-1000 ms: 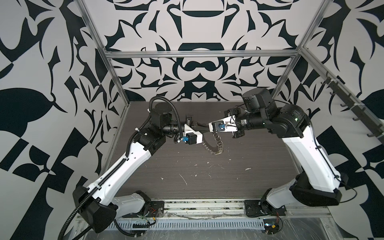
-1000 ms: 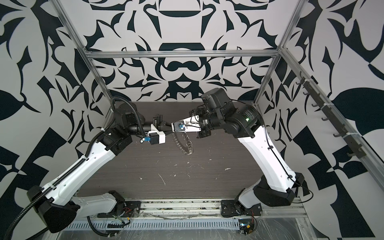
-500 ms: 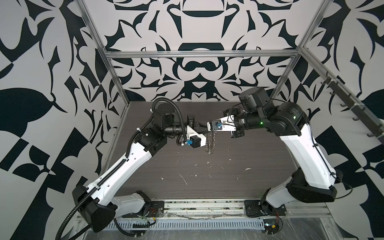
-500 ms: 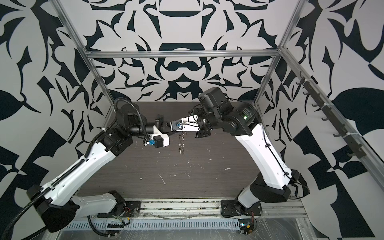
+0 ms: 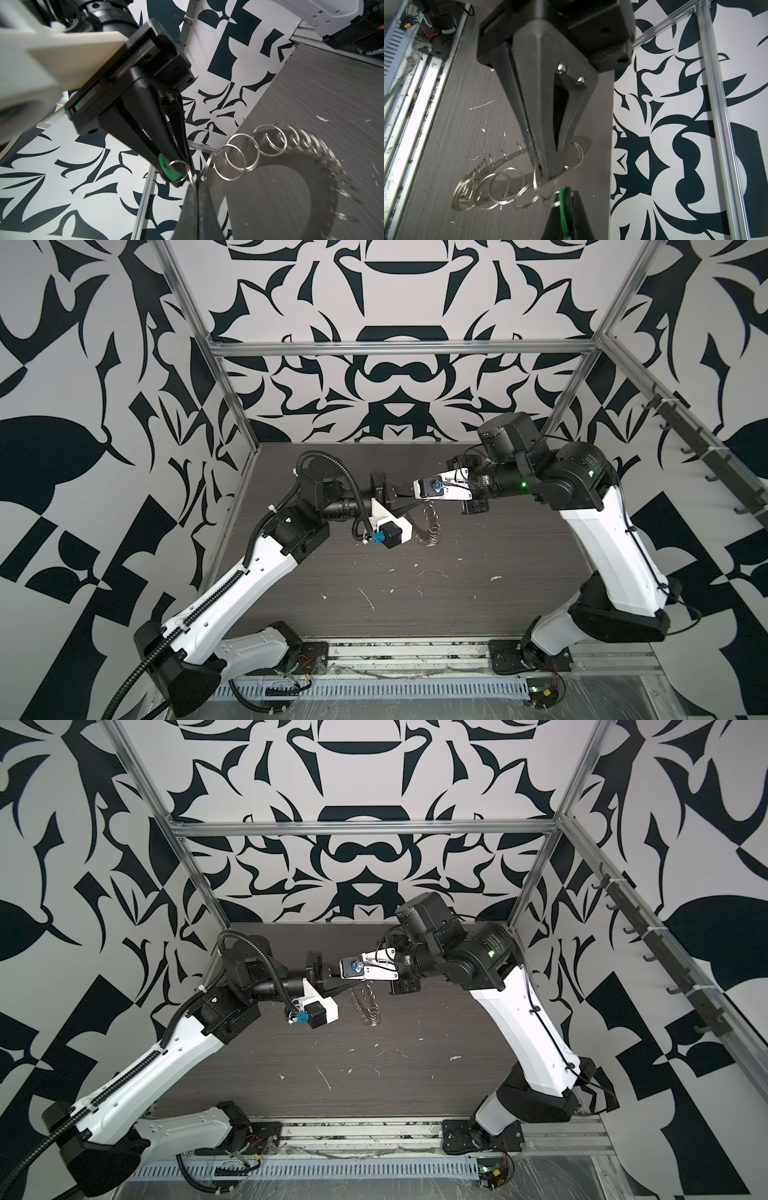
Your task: Remove the keys from the keyring
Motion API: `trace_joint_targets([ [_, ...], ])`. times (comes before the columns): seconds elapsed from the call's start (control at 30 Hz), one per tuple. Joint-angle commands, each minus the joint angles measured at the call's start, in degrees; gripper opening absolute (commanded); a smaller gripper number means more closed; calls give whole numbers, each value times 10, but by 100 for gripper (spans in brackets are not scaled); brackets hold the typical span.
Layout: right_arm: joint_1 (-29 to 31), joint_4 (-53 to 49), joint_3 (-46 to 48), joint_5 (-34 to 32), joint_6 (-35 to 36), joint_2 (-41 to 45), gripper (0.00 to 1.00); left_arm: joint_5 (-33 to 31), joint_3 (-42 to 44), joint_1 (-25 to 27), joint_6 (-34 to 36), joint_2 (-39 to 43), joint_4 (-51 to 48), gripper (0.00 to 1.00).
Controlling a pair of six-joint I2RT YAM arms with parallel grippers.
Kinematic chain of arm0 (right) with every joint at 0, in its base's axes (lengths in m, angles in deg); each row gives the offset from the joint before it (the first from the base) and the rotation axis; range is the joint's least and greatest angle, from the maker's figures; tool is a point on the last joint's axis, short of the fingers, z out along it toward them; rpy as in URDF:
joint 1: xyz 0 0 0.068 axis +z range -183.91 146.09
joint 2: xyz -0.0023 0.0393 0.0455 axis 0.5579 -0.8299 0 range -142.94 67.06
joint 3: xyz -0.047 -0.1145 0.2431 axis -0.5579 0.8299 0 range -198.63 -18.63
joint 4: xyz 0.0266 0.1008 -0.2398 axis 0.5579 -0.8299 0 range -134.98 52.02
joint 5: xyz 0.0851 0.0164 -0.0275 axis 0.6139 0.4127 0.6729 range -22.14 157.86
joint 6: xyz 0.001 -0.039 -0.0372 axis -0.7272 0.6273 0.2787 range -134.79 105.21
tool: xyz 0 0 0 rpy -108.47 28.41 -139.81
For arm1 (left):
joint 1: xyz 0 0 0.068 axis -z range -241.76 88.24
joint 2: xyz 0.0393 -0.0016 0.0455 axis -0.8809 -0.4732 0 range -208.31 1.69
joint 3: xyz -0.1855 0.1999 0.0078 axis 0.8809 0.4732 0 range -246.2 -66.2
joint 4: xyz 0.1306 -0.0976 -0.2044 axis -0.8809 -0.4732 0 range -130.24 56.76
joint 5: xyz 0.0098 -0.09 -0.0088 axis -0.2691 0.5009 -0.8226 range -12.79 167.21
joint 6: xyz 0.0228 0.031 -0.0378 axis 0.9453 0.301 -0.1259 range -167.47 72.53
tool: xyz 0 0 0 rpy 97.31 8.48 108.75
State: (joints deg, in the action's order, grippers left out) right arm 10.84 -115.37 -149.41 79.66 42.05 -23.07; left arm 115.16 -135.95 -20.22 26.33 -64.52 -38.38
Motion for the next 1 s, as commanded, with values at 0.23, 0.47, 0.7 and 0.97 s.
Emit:
trace_joint_targets([
  [0.23, -2, 123, -55, 4, -30, -11, 0, 53, -22, 26, -10, -34, -102, 0],
  [0.47, 8, 119, -38, -17, -11, 4, 0, 37, -35, 24, -61, -49, -87, 0],
  [0.7, 8, 117, -2, -36, 10, 33, 0, 34, -31, 13, -105, -51, -42, 0],
  [0.97, 8, 120, -20, -36, -2, 23, 0, 61, -39, 11, -63, -64, -61, 0],
])
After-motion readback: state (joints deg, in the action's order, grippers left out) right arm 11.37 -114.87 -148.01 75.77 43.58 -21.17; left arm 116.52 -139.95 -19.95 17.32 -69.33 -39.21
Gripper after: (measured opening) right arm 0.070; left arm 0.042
